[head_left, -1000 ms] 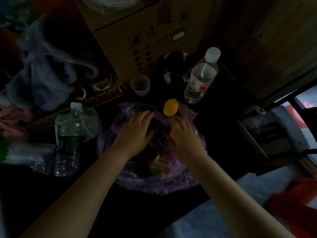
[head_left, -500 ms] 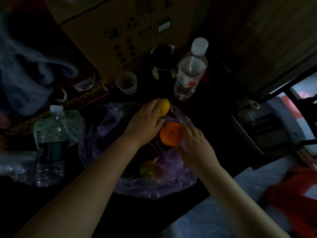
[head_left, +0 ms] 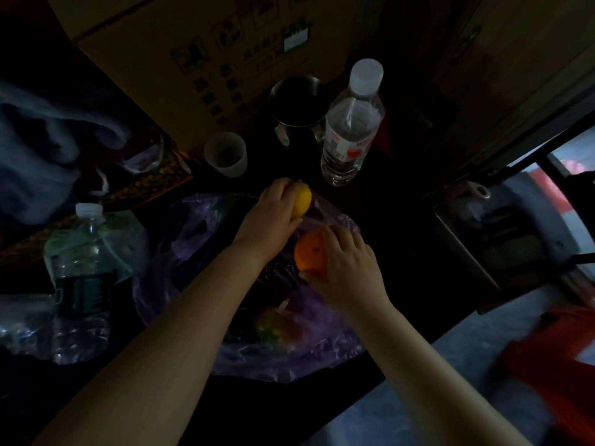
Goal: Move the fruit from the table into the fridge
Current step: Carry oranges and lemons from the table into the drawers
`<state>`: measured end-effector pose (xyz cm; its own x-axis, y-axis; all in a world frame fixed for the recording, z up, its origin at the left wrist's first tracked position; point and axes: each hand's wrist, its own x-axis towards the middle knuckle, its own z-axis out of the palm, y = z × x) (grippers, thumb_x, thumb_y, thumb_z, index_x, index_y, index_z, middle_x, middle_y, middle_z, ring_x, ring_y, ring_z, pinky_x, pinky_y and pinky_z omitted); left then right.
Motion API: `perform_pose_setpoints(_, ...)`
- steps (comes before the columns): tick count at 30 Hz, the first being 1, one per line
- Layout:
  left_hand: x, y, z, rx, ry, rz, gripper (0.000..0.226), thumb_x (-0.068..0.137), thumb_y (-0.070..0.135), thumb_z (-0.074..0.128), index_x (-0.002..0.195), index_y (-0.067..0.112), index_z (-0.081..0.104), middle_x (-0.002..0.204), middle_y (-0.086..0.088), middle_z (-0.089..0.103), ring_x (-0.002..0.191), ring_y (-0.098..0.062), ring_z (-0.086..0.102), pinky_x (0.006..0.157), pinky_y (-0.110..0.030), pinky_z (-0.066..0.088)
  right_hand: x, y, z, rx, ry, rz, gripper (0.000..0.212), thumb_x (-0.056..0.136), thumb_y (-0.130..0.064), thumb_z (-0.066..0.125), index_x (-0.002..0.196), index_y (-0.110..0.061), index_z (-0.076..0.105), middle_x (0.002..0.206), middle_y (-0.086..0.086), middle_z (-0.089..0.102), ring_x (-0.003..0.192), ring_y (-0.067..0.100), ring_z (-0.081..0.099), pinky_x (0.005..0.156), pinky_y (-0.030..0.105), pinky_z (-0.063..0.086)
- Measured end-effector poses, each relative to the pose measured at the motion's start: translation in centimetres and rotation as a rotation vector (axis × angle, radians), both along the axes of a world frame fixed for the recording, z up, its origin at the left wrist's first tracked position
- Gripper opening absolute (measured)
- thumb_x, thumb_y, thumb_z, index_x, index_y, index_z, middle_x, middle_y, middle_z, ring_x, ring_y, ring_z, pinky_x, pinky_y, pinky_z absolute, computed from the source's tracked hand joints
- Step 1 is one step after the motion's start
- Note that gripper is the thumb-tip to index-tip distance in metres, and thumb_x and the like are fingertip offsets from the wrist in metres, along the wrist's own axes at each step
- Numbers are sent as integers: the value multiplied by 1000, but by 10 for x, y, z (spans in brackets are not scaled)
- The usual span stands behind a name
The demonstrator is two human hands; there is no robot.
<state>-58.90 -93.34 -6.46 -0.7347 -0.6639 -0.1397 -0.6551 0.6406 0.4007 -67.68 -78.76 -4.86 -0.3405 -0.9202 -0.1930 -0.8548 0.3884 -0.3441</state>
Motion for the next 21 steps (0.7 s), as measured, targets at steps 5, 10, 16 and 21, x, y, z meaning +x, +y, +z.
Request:
perform_pose_setpoints(5, 7, 3, 1, 30, 30, 26, 64, 87, 18, 63, 143, 15, 32, 144, -7, 30, 131, -28, 35, 101, -40, 42, 2, -2, -1, 36, -21, 26, 87, 78, -54, 65, 145, -13, 27, 145, 7, 35, 132, 30, 32, 102, 38, 31)
perform_pose_setpoints(10, 22, 12, 13, 11, 84, 27, 64, 90, 19, 61, 145, 16, 29, 146, -4, 28, 133, -24, 33, 101, -34, 40, 7, 0, -1, 14, -26, 20, 84, 76, -52, 67, 142, -15, 32, 142, 7, 38, 130, 30, 35, 102, 39, 32)
perform_pose_setpoints(16, 58, 31, 30, -10, 100, 66, 64, 92, 23, 58, 147, 18, 26, 147, 0, 27, 132, -20, 33, 98, -26, 38, 17, 3, 5, -94, 9, 30, 85, 67, -52, 75, 135, -13, 44, 131, 7, 51, 120, 31, 44, 96, 43, 38)
perform_pose_setpoints(21, 88, 46, 39, 0, 109, 116, 63, 92, 28, 59, 146, 19, 28, 145, 1, 29, 130, -18, 36, 94, -21, 36, 27, 6, 14, -141, 15, 40, 84, 66, -54, 75, 133, -12, 46, 130, 7, 52, 122, 31, 43, 98, 44, 37)
